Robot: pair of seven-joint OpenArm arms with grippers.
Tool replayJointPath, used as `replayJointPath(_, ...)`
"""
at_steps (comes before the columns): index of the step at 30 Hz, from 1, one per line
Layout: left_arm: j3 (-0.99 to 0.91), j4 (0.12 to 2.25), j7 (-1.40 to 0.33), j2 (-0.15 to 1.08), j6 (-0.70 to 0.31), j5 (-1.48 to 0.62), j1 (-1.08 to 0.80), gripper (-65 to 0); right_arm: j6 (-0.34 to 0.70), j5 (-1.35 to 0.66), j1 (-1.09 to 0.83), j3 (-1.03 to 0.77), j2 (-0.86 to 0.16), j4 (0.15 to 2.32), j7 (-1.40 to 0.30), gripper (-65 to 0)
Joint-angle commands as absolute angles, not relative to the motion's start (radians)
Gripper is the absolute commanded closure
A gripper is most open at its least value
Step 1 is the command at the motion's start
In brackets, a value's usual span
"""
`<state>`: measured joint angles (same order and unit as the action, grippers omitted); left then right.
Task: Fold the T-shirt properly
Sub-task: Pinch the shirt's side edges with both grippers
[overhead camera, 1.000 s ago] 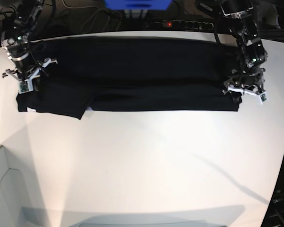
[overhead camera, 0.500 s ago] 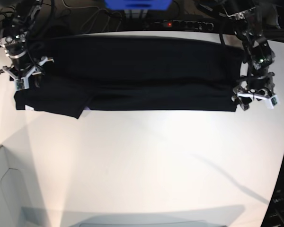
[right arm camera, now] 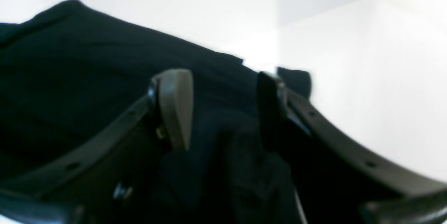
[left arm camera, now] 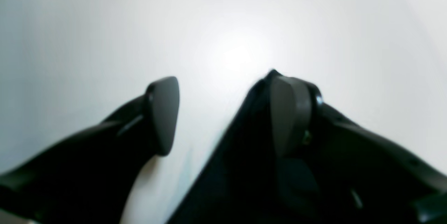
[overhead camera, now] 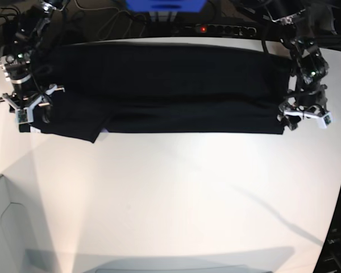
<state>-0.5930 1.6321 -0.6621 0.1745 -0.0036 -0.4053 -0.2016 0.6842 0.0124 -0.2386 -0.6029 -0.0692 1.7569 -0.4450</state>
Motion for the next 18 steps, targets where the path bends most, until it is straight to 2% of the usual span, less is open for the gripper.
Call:
replayJointPath(1,-0.598,1.639,-0.641,0.188,-0.007,-0.409,-0.191,-40.0,0.698,-0.001,-0.219,-0.601,-0.081,1.75,-0.423,-30.6)
replayJointPath(6,-0.599,1.635,-0.641,0.188,-0.007,-0.409,-0.191,-40.0,0.698,0.001,-0.16,-0.605,-0.085,1.626,-0.423,-30.6)
replayJointPath(11,-0.601,1.635,-0.641,0.191,-0.007,-0.409,-0.193,-40.0,0.698,0.001,-0.163,-0.604,-0.085,1.601,-0.423,-29.1)
replayJointPath(14,-0.601,1.635,-0.641,0.193,-0.007,-0.409,-0.193,-40.0,0.698,0.001,-0.188,-0.596,-0.085,1.601,-0.421,-20.2)
replayJointPath(18,-0.602,1.635,-0.641,0.191,-0.007,-0.409,-0.193,-40.0,0.698,0.001,-0.199,-0.601,-0.085,1.609,-0.421,0.0)
